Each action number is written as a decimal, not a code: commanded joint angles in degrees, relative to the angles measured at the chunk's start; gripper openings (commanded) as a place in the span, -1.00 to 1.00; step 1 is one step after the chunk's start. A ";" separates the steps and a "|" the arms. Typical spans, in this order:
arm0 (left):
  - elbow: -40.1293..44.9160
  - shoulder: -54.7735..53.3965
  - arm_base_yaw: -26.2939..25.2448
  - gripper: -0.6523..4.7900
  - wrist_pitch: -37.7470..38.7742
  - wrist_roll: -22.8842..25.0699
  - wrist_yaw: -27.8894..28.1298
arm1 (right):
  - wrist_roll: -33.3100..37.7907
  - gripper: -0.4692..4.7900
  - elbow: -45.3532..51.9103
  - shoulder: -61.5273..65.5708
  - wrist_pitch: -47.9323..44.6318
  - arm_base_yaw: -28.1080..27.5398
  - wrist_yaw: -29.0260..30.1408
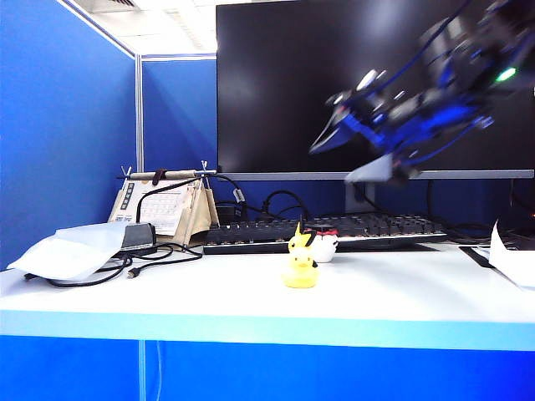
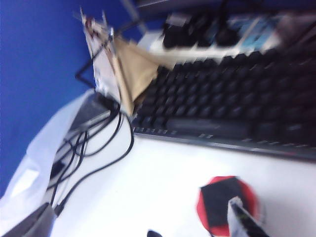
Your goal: Pick up the doll with a different color than the other dolls and place it near you.
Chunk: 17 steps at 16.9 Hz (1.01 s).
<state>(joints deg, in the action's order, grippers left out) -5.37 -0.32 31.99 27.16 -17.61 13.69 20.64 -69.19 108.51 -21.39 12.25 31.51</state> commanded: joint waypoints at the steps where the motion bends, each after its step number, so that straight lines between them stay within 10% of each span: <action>1: 0.09 0.02 -0.04 -0.65 -0.24 0.04 0.24 | -0.15 1.00 -4.33 4.11 2.58 0.92 -0.55; 17: 0.09 0.02 -0.04 -0.65 -0.22 0.04 0.28 | -7.15 1.00 -9.92 19.39 3.28 2.86 -7.85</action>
<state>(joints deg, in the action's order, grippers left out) -5.37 -0.32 31.99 27.16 -17.61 13.69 13.80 -78.59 127.15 -18.26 15.00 24.45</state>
